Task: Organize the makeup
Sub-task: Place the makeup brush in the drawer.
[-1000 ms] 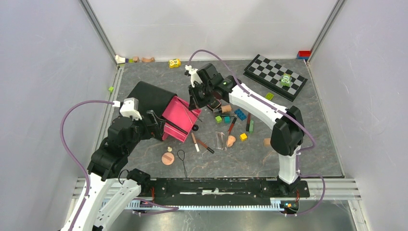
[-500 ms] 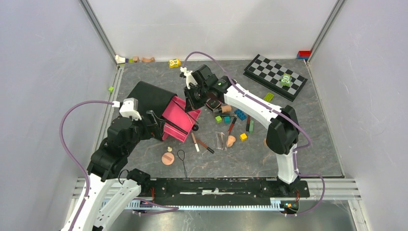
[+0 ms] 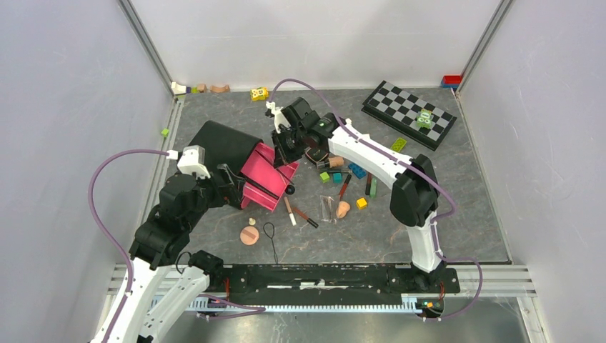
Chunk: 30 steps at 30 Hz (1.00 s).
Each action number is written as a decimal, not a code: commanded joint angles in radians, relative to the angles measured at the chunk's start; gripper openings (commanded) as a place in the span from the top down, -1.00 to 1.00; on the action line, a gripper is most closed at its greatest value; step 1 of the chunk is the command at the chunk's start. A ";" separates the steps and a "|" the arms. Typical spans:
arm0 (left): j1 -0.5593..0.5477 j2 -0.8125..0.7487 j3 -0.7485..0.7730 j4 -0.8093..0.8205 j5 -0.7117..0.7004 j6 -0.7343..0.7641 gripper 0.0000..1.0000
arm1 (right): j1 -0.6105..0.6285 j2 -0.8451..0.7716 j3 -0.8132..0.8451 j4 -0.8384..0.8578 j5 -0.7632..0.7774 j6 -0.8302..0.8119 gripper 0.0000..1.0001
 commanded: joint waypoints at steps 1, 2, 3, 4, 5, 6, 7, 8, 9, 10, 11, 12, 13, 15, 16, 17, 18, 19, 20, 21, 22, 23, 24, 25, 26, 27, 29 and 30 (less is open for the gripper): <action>0.005 -0.010 -0.001 0.045 0.008 0.017 -1.00 | 0.008 0.004 0.053 0.003 0.011 0.011 1.00; 0.005 -0.012 -0.002 0.045 0.008 0.017 -1.00 | 0.009 0.007 0.056 0.008 0.010 0.016 1.00; 0.005 -0.012 -0.002 0.045 0.009 0.017 -1.00 | 0.009 0.008 0.058 0.016 0.010 0.022 1.00; 0.005 -0.012 -0.002 0.045 0.009 0.017 -1.00 | 0.011 0.010 0.060 0.024 0.006 0.028 1.00; 0.005 -0.011 -0.002 0.044 0.008 0.017 -1.00 | 0.011 0.013 0.065 0.030 0.003 0.036 1.00; 0.005 -0.011 -0.002 0.045 0.008 0.017 -1.00 | 0.011 0.017 0.071 0.034 -0.001 0.043 1.00; 0.005 -0.012 -0.002 0.045 0.008 0.017 -1.00 | 0.012 0.021 0.079 0.038 -0.003 0.049 1.00; 0.005 -0.012 -0.002 0.045 0.008 0.017 -1.00 | 0.013 0.025 0.085 0.040 -0.006 0.053 1.00; 0.005 -0.011 -0.001 0.045 0.007 0.017 -1.00 | 0.014 0.029 0.089 0.044 -0.009 0.058 1.00; 0.005 -0.011 -0.002 0.046 0.009 0.017 -1.00 | 0.013 0.031 0.093 0.048 -0.010 0.062 1.00; 0.006 -0.012 -0.002 0.045 0.008 0.017 -1.00 | 0.014 0.035 0.096 0.053 -0.012 0.064 1.00; 0.005 -0.011 -0.002 0.045 0.009 0.017 -1.00 | 0.016 0.038 0.098 0.054 -0.014 0.066 1.00; 0.005 -0.010 -0.002 0.045 0.009 0.017 -1.00 | 0.015 0.041 0.097 0.057 -0.014 0.068 1.00; 0.005 -0.009 -0.002 0.045 0.008 0.017 -1.00 | 0.016 0.047 0.098 0.062 -0.015 0.070 1.00; 0.005 -0.010 -0.002 0.045 0.008 0.017 -1.00 | 0.017 0.050 0.097 0.064 -0.016 0.070 1.00; 0.005 -0.011 -0.002 0.045 0.008 0.017 -1.00 | 0.017 0.053 0.097 0.067 -0.017 0.070 1.00; 0.005 -0.011 -0.002 0.045 0.008 0.017 -1.00 | 0.018 0.055 0.098 0.075 -0.019 0.068 1.00; 0.005 -0.012 -0.002 0.045 0.009 0.018 -1.00 | 0.018 0.054 0.095 0.083 -0.022 0.066 1.00; 0.005 -0.012 -0.002 0.046 0.008 0.017 -1.00 | 0.020 0.056 0.095 0.092 -0.025 0.063 1.00; 0.005 -0.012 -0.002 0.045 0.008 0.017 -1.00 | 0.021 0.057 0.094 0.100 -0.028 0.063 1.00; 0.005 -0.011 -0.002 0.045 0.008 0.018 -1.00 | 0.021 0.059 0.092 0.112 -0.030 0.063 1.00; 0.005 -0.010 -0.002 0.045 0.009 0.017 -1.00 | 0.023 0.060 0.087 0.124 -0.032 0.061 1.00; 0.005 -0.010 -0.002 0.046 0.008 0.017 -1.00 | 0.024 0.060 0.083 0.134 -0.035 0.061 1.00; 0.005 -0.010 -0.001 0.045 0.007 0.017 -1.00 | 0.024 0.061 0.079 0.145 -0.036 0.061 1.00; 0.005 -0.009 -0.002 0.045 0.008 0.017 -0.99 | 0.024 0.061 0.075 0.155 -0.038 0.062 0.99; 0.005 -0.010 -0.002 0.045 0.009 0.017 -1.00 | 0.026 0.061 0.072 0.159 -0.038 0.061 0.99; 0.005 -0.010 -0.002 0.046 0.009 0.017 -1.00 | 0.027 0.059 0.067 0.161 -0.032 0.057 0.96; 0.005 -0.010 -0.001 0.045 0.009 0.017 -1.00 | 0.027 0.056 0.064 0.159 -0.024 0.054 0.93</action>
